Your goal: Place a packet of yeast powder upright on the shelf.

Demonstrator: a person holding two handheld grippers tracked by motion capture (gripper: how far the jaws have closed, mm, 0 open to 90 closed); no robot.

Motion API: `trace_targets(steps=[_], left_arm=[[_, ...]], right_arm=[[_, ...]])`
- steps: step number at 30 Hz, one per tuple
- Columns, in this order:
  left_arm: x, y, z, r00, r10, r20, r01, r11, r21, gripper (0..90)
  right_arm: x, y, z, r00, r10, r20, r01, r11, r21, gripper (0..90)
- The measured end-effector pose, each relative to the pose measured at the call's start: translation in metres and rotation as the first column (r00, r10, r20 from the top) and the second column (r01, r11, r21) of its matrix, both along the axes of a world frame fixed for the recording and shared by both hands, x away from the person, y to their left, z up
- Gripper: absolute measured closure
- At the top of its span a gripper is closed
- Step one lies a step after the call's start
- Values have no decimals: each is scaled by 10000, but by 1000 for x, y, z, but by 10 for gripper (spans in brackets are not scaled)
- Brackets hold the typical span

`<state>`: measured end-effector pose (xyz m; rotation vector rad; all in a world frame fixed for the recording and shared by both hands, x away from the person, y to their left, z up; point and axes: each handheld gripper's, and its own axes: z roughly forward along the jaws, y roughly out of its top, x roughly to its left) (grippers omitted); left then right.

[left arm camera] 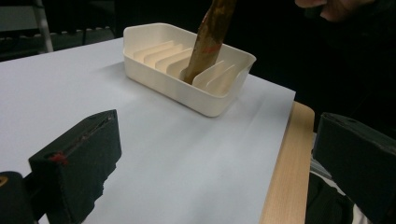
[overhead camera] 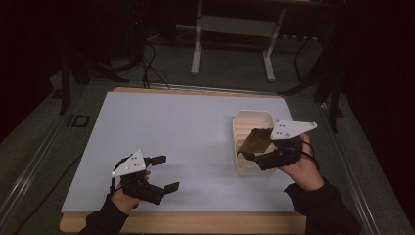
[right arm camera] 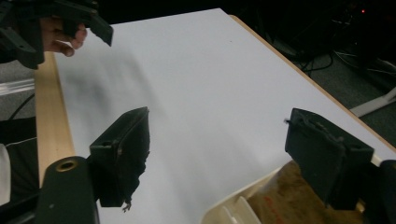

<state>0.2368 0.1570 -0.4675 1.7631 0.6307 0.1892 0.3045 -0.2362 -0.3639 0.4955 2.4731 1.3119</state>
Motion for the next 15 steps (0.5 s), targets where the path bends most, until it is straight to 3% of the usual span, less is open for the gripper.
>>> trace_targets(steps=[11,15], left_arm=[[0,0,0,10000,10,14,-10,10000,6,18],[-1,-1,0,10000,4,18,-4,10000,7,18]], right_arm=[[-21,4,-16,9997,-6,-243,13,9995,304,132],[-27,4,-28,9983,-29,-585,69,9977,673,106]])
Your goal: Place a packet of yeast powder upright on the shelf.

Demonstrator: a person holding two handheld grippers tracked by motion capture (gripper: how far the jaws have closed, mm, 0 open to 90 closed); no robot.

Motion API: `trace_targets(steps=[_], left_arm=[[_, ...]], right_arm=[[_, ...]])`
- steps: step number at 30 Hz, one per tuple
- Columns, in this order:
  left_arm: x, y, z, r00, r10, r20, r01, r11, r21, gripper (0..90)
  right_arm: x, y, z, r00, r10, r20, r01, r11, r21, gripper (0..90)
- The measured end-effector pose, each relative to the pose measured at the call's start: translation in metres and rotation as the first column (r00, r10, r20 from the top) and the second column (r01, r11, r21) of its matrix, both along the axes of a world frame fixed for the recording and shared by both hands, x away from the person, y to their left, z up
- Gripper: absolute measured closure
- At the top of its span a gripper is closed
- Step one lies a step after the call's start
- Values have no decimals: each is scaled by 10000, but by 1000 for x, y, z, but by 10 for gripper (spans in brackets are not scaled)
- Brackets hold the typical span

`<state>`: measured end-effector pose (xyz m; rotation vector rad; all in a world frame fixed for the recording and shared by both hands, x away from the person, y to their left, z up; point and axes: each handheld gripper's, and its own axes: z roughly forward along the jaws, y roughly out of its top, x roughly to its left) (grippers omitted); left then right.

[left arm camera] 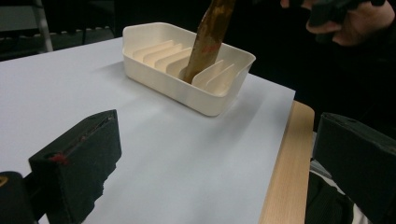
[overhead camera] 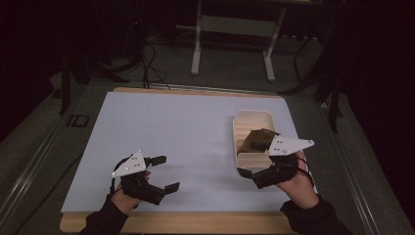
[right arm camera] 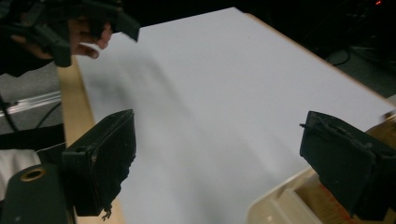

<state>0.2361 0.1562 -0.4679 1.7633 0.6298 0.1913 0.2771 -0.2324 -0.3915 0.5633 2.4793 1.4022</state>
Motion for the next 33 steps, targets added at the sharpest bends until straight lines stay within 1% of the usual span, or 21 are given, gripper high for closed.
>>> trace_targets(steps=[2,3,4,5,6,8,10,13,15,16,17,20,22,23,25,26,28,30,31,32,33], left_arm=[[0,0,0,10000,-30,18,30,10000,40,18],[0,0,0,10000,-25,29,25,10000,42,18],[0,0,0,10000,-13,20,13,10000,12,18],[0,0,0,10000,-13,20,13,10000,20,18],[0,1,0,10000,-7,14,7,10000,36,18],[0,1,0,10000,-31,2,31,10000,56,18],[0,1,0,10000,-38,14,38,10000,64,18],[0,0,0,10000,-41,20,41,10000,70,18],[-1,0,-1,10000,-68,16,68,9999,85,18],[-1,0,-1,10000,-61,18,61,9999,111,18],[-1,0,-1,10000,-54,32,54,9999,121,18],[-1,0,-1,10000,-61,35,61,9999,116,18],[-1,0,-1,10000,-69,21,69,9999,107,18],[-1,-1,-1,10000,-74,15,74,9999,125,18],[-2,-1,-2,10000,-95,8,95,9999,116,18],[-2,-1,-2,10000,-81,14,81,9999,105,18],[-2,0,-3,10000,-70,-16,70,9999,106,18],[-2,0,-4,10000,-54,-24,54,9999,98,18],[-2,0,-4,10000,-63,-14,63,9999,127,18],[-2,0,-4,10000,-53,8,53,9999,139,18],[-3,0,-4,10000,-79,42,78,9998,161,18]], right_arm=[[-4,-1,-6,10000,25,-64,-25,9999,100,106],[-5,-1,-8,9999,88,-143,-86,9999,141,106],[-9,-1,-14,9994,147,-304,-144,9998,104,106],[-9,-1,-14,9994,147,-304,-144,9998,104,106],[-12,-2,-19,9993,202,-319,-201,9998,31,102],[-14,-2,-22,9990,247,-379,-245,9997,57,102],[-19,-3,-30,9984,178,-533,-168,9997,186,103],[-23,-3,-36,9988,133,-465,-125,9998,178,103],[-28,-3,-45,9976,144,-681,-129,9997,220,103],[-28,-3,-45,9976,144,-681,-129,9997,220,103],[-30,-2,-50,9971,150,-745,-135,9997,210,103],[-32,-2,-55,9970,95,-767,-78,9997,227,104],[-33,-3,-60,9962,128,-857,-98,9994,346,110],[-33,-3,-63,9962,118,-865,-78,9989,466,139],[-33,-5,-67,9954,227,-929,-174,9982,572,136],[-33,-5,-70,9960,166,-878,-121,9986,515,136],[-35,-5,-75,9965,237,-795,-211,9992,328,137],[-35,-5,-77,9964,216,-817,-194,9994,273,137],[-36,-5,-78,9970,192,-746,-179,9997,177,137],[-38,-5,-81,9987,86,-499,-91,9999,-79,137],[-38,-6,-83,9987,85,-500,-91,9999,-126,137]])
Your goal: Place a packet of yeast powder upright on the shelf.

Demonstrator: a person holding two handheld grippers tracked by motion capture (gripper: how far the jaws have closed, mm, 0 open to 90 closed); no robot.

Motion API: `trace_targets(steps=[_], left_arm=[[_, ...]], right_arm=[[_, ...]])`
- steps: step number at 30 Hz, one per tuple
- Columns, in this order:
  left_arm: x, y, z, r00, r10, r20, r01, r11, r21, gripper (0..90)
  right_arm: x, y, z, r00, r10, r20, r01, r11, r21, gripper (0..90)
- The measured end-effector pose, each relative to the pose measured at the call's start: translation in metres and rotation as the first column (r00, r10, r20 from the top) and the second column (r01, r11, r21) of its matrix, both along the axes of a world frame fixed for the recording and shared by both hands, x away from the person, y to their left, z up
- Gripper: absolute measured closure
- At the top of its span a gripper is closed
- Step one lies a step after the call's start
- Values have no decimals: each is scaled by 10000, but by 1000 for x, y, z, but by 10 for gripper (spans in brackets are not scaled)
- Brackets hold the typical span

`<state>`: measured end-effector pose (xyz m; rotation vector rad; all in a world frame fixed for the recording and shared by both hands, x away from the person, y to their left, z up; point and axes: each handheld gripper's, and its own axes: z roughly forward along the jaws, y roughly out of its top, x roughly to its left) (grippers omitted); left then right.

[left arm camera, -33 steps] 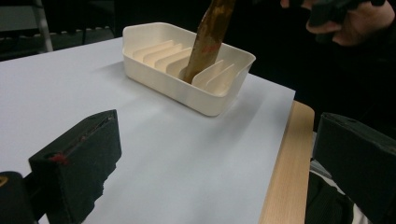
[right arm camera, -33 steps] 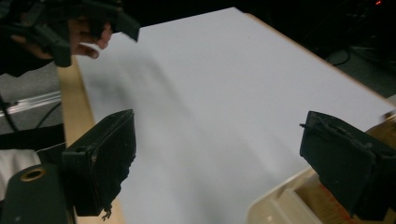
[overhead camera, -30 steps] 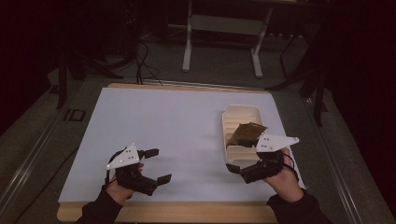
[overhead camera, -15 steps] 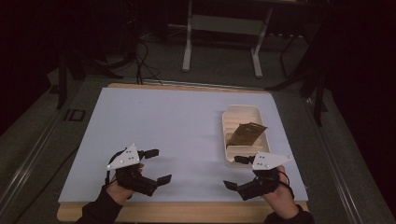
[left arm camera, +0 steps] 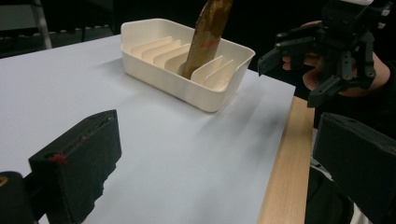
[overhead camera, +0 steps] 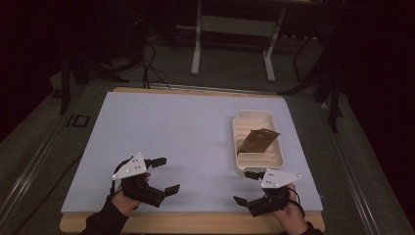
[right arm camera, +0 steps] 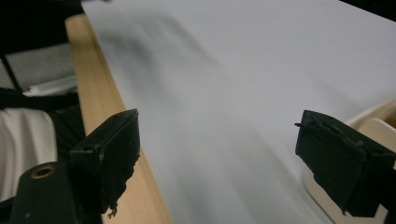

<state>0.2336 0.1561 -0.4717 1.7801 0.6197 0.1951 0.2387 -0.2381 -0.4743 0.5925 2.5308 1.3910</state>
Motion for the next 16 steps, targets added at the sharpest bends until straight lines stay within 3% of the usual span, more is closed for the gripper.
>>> trace_targets(steps=[6,10,13,16], left_arm=[[-1,-2,0,10000,-58,71,58,10000,35,18],[-1,-3,-1,9999,-83,65,83,9999,61,18],[0,-3,-1,9999,-89,52,88,10000,43,18],[0,-2,-1,10000,-71,48,71,10000,15,18]], right_arm=[[0,-4,-4,10000,-13,44,12,9999,144,137],[2,-7,-5,9999,160,60,-163,9984,544,141],[1,-7,-3,9983,292,505,-324,9974,638,146],[1,-7,-3,9974,387,616,-424,9973,606,146]])
